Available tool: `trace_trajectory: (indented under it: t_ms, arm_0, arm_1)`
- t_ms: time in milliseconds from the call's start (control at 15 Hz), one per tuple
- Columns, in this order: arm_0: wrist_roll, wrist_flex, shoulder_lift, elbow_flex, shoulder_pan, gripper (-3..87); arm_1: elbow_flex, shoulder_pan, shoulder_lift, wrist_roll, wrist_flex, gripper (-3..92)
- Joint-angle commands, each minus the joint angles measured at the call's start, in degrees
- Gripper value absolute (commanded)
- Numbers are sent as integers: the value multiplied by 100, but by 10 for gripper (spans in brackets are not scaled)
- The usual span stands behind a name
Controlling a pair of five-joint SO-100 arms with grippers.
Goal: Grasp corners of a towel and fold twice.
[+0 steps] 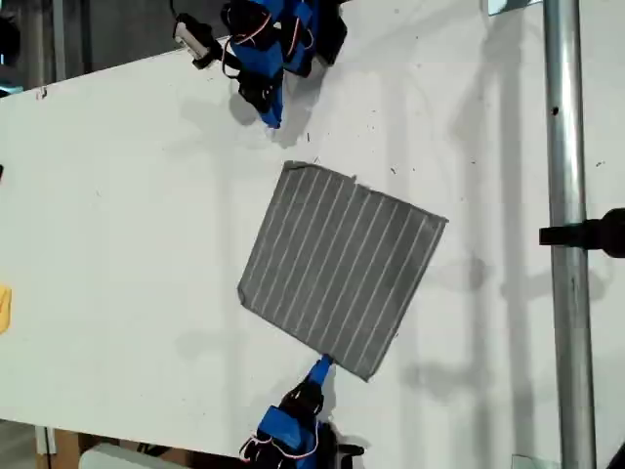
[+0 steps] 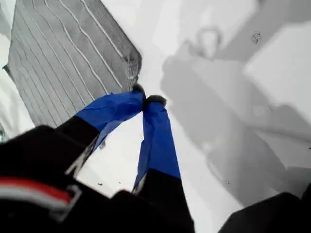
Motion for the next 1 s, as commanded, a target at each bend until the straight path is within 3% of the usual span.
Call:
trace_trajectory:
  t_ms: [0,400,600,733,933]
  arm_0:
    - [-4104,123,18,-176,-1424,-29]
    - [-4017,352,0,-615,-1397,-29]
    - [-3911,439,-431,-1459,-1362,-29]
    - [-3867,299,-1969,-2558,-1143,-29]
    - [-3621,466,-3401,-3981,-835,-29]
  arm_1:
    - [-703,-1055,44,53,141,-3]
    - [-1081,-1459,-123,-18,-88,-3]
    - [-2312,-2285,-1714,18,-545,-3]
    - [-3296,-2821,-3085,-26,-844,-3]
    - [-5440,-3771,-5484,-70,-571,-3]
